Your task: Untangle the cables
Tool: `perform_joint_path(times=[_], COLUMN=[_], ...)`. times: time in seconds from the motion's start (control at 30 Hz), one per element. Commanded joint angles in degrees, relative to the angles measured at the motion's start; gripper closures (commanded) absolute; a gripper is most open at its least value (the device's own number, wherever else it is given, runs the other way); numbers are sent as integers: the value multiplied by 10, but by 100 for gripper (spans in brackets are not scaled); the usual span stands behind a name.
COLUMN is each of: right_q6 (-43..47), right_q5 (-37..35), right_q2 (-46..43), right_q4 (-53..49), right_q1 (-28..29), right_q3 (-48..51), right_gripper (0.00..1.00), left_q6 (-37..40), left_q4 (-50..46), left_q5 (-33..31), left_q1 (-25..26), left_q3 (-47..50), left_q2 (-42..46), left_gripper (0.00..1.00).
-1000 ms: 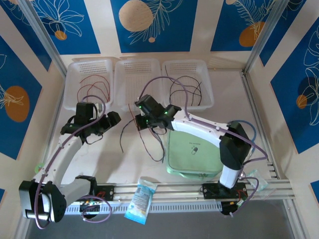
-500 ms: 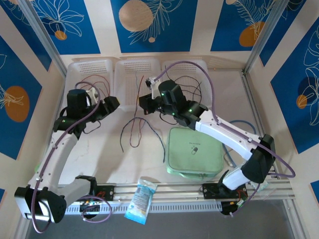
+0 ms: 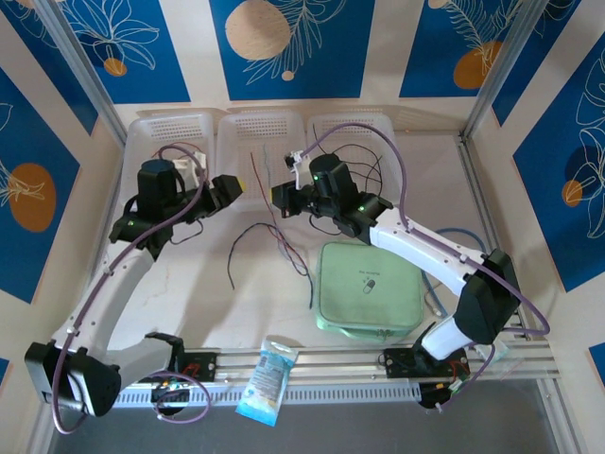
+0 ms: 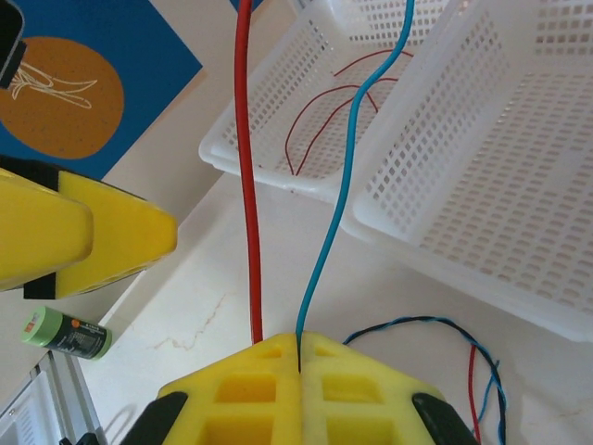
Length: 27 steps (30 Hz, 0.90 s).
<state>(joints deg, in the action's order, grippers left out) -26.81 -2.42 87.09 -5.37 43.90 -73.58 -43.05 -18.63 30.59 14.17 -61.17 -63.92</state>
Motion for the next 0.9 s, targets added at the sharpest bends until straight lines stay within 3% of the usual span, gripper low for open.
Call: perform_joint_path(times=[0.0, 0.43, 0.67, 0.87], right_q6=[-10, -9, -7, -6], right_q5=[18, 22, 29, 35], right_q2=[7, 1, -3, -4], right_q4=[11, 9, 5, 3], right_q1=[2, 0, -1, -2], right_q3=[-3, -4, -7, -6], right_gripper=[100, 100, 100, 100], left_q6=[13, 23, -17, -11], left_q4=[26, 47, 116, 114], left_q5=[-3, -42, -5, -29], left_q1=[20, 72, 78, 88], left_q3=[-36, -50, -34, -34], left_q2=[-10, -61, -85, -97], left_gripper=[40, 38, 39, 41])
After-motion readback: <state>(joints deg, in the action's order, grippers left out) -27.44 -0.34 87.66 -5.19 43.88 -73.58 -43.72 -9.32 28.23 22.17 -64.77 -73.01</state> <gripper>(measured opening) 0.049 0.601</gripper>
